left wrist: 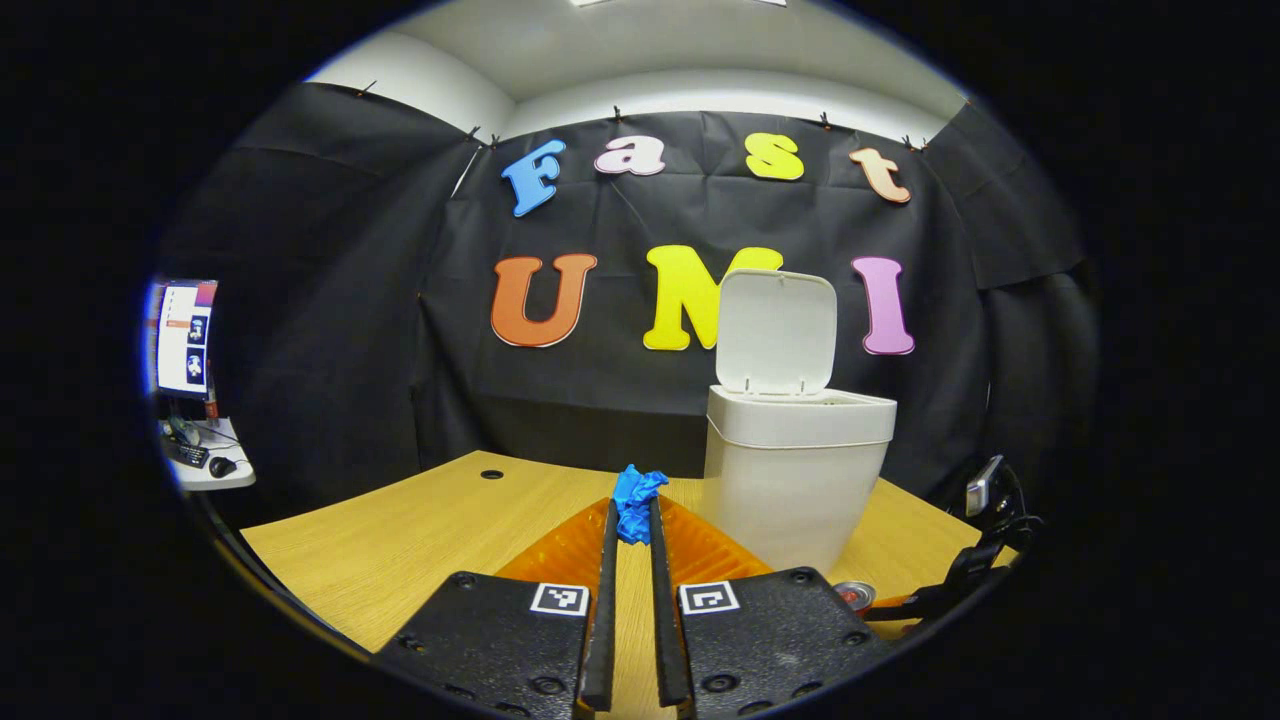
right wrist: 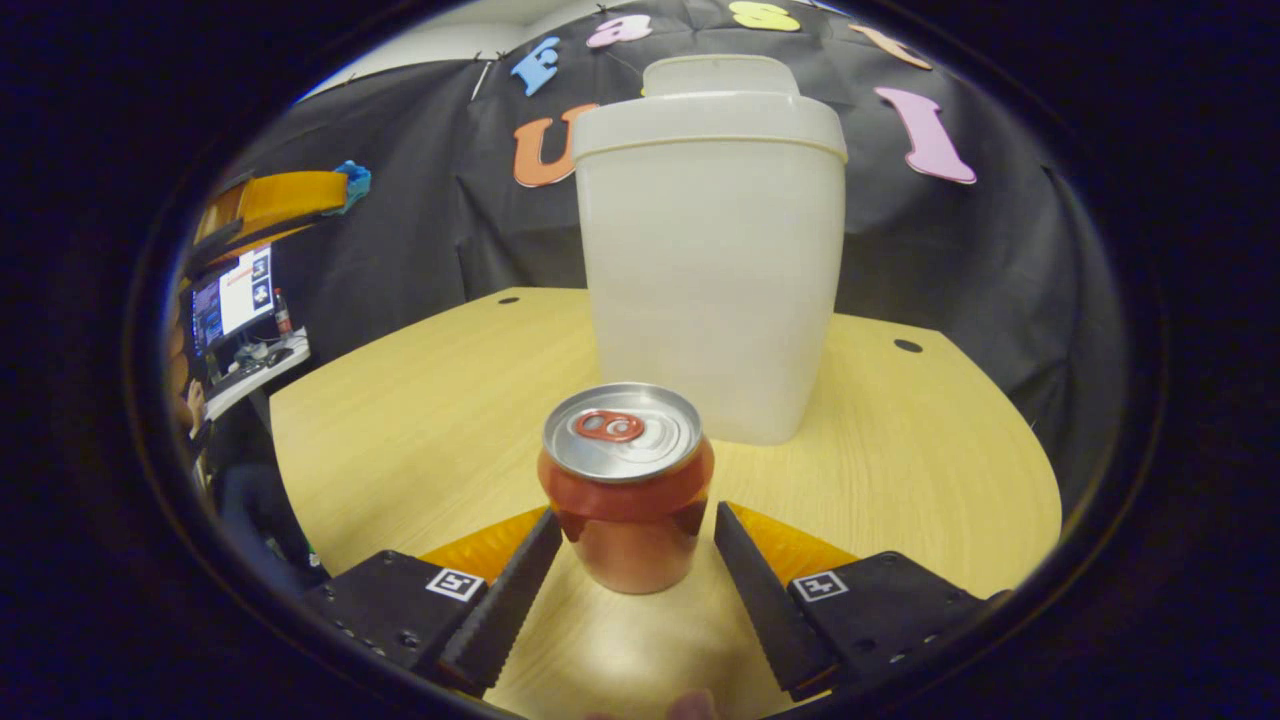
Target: Press the lid of the desktop garbage bin to open it, pick up the crumpled paper on the desktop and throw it into the bin, then pick up the pop can on the desktop and drop it into the bin, and finally close the garbage bin lid.
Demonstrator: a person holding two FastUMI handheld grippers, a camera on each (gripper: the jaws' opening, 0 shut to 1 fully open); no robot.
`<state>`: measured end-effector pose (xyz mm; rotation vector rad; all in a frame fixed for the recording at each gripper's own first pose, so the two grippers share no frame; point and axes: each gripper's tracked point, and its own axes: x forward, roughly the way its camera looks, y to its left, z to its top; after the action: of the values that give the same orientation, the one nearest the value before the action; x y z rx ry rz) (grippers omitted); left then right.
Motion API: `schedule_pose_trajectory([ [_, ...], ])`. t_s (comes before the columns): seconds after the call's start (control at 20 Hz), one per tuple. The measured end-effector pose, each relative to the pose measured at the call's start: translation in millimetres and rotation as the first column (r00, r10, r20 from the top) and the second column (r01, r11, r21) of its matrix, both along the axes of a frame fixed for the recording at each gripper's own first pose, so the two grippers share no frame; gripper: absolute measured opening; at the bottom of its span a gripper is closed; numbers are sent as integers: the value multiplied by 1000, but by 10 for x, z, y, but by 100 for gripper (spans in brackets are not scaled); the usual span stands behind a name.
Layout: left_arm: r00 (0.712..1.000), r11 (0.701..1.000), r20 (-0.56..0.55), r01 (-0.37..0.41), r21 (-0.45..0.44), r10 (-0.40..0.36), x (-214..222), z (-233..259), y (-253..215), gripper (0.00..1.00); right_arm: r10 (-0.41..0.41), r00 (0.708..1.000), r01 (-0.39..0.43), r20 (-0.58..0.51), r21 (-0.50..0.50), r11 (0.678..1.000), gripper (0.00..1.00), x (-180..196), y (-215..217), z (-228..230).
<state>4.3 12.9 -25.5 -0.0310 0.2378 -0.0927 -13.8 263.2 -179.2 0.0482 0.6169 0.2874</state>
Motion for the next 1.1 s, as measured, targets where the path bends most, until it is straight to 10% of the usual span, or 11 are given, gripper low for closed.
schedule_pose_trajectory([
  [0.6,994,999,93,51,-16,-50,358,501,-319,19,57,998,-58,27,60,996,80,-110,-132,173],
  [1.1,975,982,150,176,-74,-164,1036,1050,-1046,18,-52,995,44,81,99,994,80,-130,-971,458],
])
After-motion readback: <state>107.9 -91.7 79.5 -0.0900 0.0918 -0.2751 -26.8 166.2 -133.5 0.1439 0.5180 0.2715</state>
